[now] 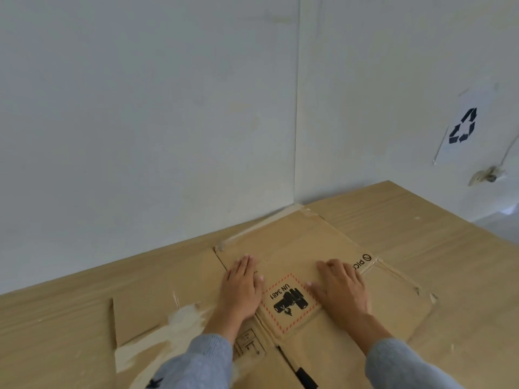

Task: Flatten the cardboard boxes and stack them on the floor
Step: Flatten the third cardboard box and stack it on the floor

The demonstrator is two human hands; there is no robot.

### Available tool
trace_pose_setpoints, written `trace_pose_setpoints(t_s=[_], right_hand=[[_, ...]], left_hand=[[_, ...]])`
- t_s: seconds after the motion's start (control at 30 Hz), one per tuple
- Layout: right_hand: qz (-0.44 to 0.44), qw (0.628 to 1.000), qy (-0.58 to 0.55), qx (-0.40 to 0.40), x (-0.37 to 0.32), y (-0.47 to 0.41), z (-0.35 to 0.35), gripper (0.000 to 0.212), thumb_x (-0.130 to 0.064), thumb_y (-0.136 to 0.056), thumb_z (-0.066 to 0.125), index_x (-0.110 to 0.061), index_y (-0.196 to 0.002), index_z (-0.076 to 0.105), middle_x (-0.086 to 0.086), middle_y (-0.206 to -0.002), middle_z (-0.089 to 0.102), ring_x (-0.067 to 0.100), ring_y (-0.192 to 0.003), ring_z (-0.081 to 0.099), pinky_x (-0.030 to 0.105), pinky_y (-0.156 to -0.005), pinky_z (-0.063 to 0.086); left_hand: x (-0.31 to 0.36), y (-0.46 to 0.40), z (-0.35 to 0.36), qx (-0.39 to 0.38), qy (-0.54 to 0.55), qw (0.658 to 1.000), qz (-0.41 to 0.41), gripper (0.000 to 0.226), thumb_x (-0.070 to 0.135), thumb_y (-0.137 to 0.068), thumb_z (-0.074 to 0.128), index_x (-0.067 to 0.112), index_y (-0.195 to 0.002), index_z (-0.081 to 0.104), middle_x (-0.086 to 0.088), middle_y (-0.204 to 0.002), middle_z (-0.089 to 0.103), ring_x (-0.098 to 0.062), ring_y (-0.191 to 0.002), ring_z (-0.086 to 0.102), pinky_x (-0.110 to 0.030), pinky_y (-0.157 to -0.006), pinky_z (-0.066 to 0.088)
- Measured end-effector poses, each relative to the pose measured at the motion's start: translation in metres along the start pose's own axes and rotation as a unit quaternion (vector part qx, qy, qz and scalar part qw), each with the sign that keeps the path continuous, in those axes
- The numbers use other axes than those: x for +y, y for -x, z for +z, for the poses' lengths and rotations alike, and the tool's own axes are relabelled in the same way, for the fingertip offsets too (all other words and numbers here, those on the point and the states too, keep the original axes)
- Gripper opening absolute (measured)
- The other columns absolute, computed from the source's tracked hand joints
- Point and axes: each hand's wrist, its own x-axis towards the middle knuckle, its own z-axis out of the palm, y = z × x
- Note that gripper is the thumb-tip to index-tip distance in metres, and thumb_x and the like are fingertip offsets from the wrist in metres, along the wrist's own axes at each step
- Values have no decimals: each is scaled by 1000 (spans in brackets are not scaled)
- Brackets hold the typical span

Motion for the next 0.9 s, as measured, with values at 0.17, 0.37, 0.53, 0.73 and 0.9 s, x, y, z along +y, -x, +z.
trace_pose_setpoints(t_s=[0.17, 0.37, 0.53, 0.73, 0.9], right_hand=[[29, 998, -45, -14, 13, 19, -1, 56, -54, -91, 36, -26, -140, 34, -7, -146, 36, 15, -138, 29, 37, -113, 26], [-94, 979, -83, -161, 26, 11, -6, 49, -31, -100, 31, -24, -147, 19, -5, -158, 14, 24, -147, 5, 43, -118, 9], [-150, 971, -100, -156, 8, 7, -6, 45, -15, -101, 30, -26, -144, 30, -4, -157, 22, 25, -146, 12, 40, -117, 14], [-76, 994, -79, -14, 28, 26, -17, 33, -32, -93, 47, -20, -123, 52, 1, -125, 54, 18, -112, 51, 32, -95, 46], [44, 999, -22, 18, 83, 52, -24, 39, -45, -91, 40, -17, -117, 48, 5, -119, 52, 20, -108, 50, 37, -93, 45]], left_hand=[[20, 52, 0, 29, -14, 999, -20, 54, 40, -98, 16, 18, -148, 14, -1, -158, 15, -18, -145, 14, -36, -118, 12], [45, 120, -6, 146, -25, 988, -38, 22, 22, -90, 37, 16, -98, 57, -2, -100, 61, -22, -95, 59, -34, -81, 41], [57, 150, 0, 139, -30, 977, -156, 24, 33, -89, 41, 20, -105, 54, 4, -109, 59, -17, -106, 53, -32, -87, 36], [52, 161, 1, 127, 64, 874, -464, 104, 83, -57, 48, 9, -129, 36, -8, -129, 44, -26, -119, 42, -45, -89, 42], [64, 166, 7, 159, 36, 880, -447, 92, 77, -68, 48, -1, -117, 44, -16, -118, 48, -31, -109, 46, -41, -80, 48]])
